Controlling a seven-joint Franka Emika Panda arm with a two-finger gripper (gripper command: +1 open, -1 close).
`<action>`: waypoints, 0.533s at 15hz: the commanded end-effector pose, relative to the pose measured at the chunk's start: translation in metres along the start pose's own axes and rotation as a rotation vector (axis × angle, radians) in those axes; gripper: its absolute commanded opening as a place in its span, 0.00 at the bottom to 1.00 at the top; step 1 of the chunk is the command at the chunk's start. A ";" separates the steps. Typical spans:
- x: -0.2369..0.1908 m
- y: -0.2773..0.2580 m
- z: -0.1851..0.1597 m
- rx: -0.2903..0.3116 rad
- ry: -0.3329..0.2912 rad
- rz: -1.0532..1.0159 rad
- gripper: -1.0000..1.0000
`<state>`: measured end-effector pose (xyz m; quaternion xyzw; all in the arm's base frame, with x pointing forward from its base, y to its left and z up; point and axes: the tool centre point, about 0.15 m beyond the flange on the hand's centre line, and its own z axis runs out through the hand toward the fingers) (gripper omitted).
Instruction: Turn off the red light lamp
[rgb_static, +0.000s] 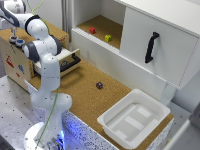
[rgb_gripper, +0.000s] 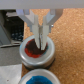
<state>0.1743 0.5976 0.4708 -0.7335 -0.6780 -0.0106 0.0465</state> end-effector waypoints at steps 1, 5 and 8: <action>0.002 0.022 -0.075 -0.106 -0.117 0.099 1.00; -0.018 0.046 -0.061 -0.070 -0.100 0.191 1.00; -0.035 0.061 -0.059 -0.063 -0.074 0.266 1.00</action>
